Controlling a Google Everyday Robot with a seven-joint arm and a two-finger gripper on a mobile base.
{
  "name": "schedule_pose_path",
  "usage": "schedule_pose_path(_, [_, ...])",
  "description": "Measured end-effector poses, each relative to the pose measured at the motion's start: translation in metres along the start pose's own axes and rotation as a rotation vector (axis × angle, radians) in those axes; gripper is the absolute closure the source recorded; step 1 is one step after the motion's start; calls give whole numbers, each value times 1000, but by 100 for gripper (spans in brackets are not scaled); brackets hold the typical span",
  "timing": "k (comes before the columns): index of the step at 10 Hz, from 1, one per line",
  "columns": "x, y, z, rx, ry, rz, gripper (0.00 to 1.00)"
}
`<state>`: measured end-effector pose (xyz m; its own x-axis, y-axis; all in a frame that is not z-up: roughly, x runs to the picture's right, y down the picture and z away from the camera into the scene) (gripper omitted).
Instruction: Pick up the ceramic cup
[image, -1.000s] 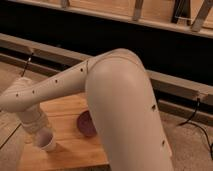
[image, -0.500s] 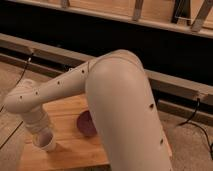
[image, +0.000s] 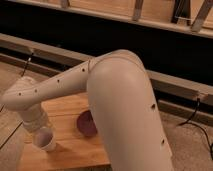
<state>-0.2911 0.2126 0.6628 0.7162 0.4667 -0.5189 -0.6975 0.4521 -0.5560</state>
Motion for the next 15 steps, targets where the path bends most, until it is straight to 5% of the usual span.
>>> schedule_pose_path(7, [0,-9,5,24,6,2,35])
schedule_pose_path(15, [-16,-33,25,11,-18,40,35])
